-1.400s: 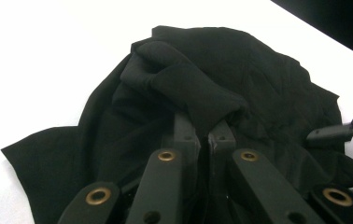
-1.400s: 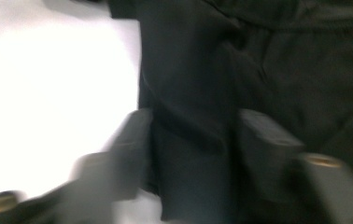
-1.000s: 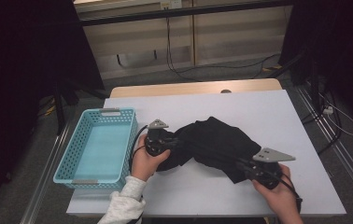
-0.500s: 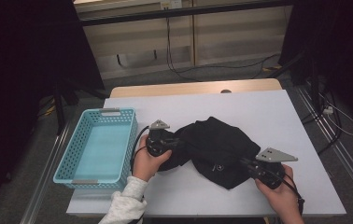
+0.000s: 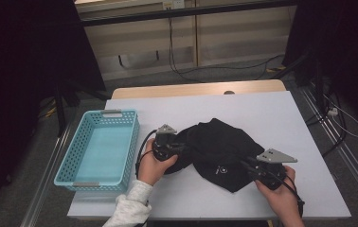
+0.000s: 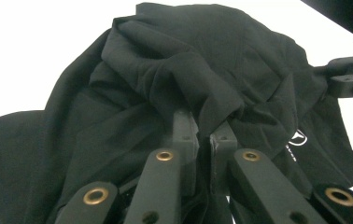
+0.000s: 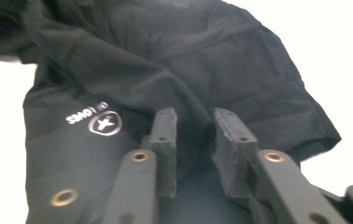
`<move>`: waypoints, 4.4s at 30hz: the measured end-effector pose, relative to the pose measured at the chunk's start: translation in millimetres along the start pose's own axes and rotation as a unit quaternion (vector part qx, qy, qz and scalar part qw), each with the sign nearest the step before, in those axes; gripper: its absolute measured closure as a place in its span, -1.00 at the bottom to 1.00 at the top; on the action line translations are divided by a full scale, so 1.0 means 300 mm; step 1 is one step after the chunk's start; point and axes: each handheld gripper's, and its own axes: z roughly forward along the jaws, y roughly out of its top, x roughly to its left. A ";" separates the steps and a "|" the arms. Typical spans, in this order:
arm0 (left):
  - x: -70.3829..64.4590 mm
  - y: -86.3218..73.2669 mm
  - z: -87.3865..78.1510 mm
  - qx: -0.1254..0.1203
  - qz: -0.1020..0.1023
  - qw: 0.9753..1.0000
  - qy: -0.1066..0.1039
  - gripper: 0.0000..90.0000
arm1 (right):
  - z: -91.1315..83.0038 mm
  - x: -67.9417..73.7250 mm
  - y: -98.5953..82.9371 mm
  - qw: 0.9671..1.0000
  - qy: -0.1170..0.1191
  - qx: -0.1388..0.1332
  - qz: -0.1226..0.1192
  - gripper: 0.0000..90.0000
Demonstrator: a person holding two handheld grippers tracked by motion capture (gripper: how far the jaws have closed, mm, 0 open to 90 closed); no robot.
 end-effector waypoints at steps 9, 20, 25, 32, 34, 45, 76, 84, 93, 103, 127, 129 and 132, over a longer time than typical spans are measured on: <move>-0.003 0.001 0.007 0.001 -0.003 1.000 0.002 0.85 | 0.021 0.151 0.012 0.995 0.085 0.011 -0.053 0.32; -0.001 0.011 -0.010 -0.028 0.004 1.000 0.014 0.29 | 0.068 0.172 -0.014 0.990 0.093 0.059 -0.090 0.97; 0.016 0.033 -0.027 -0.046 0.007 0.999 0.024 -0.11 | 0.017 0.073 -0.034 0.994 0.067 0.063 -0.066 0.97; 0.049 0.076 0.003 -0.052 -0.004 0.998 0.038 -0.38 | -0.110 -0.117 -0.078 0.999 0.005 0.052 -0.004 0.97; 0.062 0.090 0.023 -0.044 -0.007 0.998 0.036 -0.43 | -0.126 -0.136 -0.086 0.999 0.003 0.048 0.006 0.97; 0.126 0.138 0.180 0.001 0.028 0.999 0.040 -0.59 | -0.083 -0.100 -0.097 0.997 0.037 0.063 0.000 0.96; 0.074 -0.028 0.005 0.059 -0.019 0.996 0.067 0.84 | -0.025 -0.072 -0.059 0.999 0.025 0.041 -0.004 0.95; 0.070 -0.081 -0.070 0.063 -0.032 0.994 0.086 0.84 | 0.053 -0.032 -0.016 0.998 0.042 0.041 -0.017 0.95; 0.072 -0.102 -0.166 0.055 -0.051 0.991 0.109 0.84 | 0.120 0.012 0.021 0.997 0.062 0.038 -0.032 0.95; 0.060 -0.070 -0.136 0.020 0.005 0.995 0.094 0.42 | 0.097 0.013 0.017 0.996 0.070 0.036 -0.034 0.94; 0.075 0.070 0.240 0.048 0.035 0.997 0.042 -0.50 | -0.079 -0.133 -0.033 0.999 -0.009 -0.005 0.041 -0.20; 0.071 0.072 0.235 0.050 0.033 0.997 0.041 -0.11 | -0.080 -0.139 -0.038 0.999 -0.012 -0.002 0.043 -0.21; 0.060 0.077 0.228 0.078 0.034 0.996 0.025 0.59 | -0.081 -0.145 -0.044 0.999 -0.017 -0.001 0.045 -0.21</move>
